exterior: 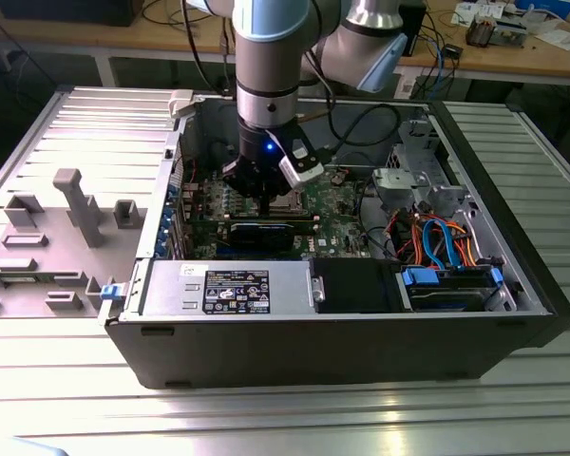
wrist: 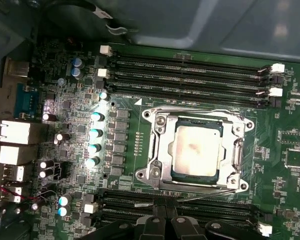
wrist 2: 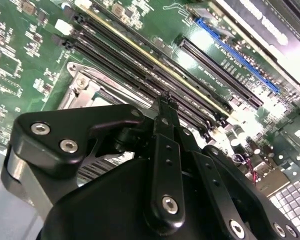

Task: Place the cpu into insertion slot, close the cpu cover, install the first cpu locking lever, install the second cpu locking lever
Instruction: 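Install the second cpu locking lever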

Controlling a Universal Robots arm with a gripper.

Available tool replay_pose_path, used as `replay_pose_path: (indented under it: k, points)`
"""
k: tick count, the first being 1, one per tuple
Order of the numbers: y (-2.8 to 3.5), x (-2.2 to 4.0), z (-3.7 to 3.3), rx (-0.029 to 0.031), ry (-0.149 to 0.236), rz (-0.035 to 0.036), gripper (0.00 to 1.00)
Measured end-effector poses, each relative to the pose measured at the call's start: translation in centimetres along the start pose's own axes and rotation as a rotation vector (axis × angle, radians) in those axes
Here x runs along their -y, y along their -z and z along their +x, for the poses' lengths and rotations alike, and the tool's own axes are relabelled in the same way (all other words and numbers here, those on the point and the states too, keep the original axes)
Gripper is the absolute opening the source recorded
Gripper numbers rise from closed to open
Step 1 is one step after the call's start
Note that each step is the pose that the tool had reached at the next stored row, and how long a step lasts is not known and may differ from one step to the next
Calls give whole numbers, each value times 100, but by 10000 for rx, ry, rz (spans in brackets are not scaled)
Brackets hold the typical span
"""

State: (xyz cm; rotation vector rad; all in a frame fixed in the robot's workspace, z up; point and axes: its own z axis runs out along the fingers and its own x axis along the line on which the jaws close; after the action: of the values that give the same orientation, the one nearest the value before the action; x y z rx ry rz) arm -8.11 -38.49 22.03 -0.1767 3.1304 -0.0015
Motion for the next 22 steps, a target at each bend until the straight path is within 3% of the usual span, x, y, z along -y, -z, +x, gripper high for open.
replay_pose_path:
  k: [2, 18, 22]
  points:
    - [-16, -5, 39, -3, 26, -12, 11]
    - [-42, -5, 40, -7, 87, -13, 11]
    - [-42, -2, 25, -166, 157, -52, 11]
